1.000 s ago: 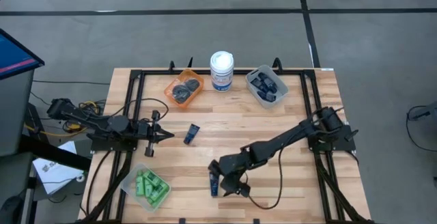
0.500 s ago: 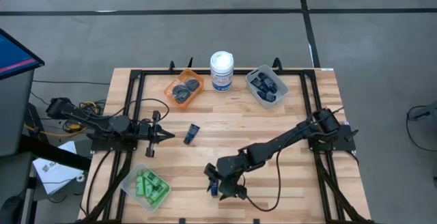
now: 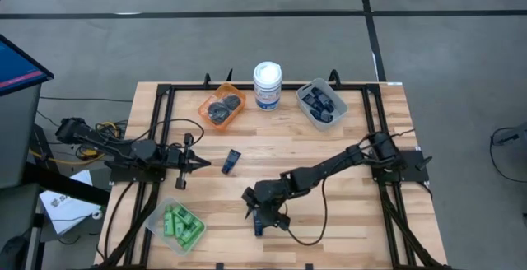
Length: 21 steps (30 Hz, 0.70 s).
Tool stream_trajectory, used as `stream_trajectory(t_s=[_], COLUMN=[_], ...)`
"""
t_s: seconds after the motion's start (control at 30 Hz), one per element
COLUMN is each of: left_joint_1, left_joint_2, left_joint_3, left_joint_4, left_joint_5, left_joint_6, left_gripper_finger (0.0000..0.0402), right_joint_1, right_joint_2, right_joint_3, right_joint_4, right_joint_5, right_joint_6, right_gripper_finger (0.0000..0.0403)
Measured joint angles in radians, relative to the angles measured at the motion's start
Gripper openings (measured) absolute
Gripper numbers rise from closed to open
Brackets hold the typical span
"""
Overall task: Pick & Place Travel size toiletries
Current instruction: Put the shaving cream into the gray bin
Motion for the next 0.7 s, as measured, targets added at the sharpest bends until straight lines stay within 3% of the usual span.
stream_trajectory(t_s=[0.17, 0.33, 0.7], left_joint_1=[0.000, 0.000, 0.000], left_joint_2=[0.000, 0.002, 0.002], left_joint_3=[0.000, 0.000, 0.000], left_joint_4=[0.009, 0.012, 0.012], left_joint_5=[0.000, 0.000, 0.000], left_joint_6=[0.000, 0.000, 0.000], left_gripper_finger=[0.0001, 0.0001, 0.0001], right_joint_1=[-0.013, -0.024, -0.025], right_joint_2=[0.017, 0.017, 0.071], right_joint_3=[0.002, 0.000, -0.004], right_joint_4=[0.003, -0.022, -0.022], right_joint_5=[-0.008, -0.102, -0.132], right_joint_6=[-0.011, 0.004, -0.012], right_gripper_finger=[0.0276, 0.0276, 0.0276])
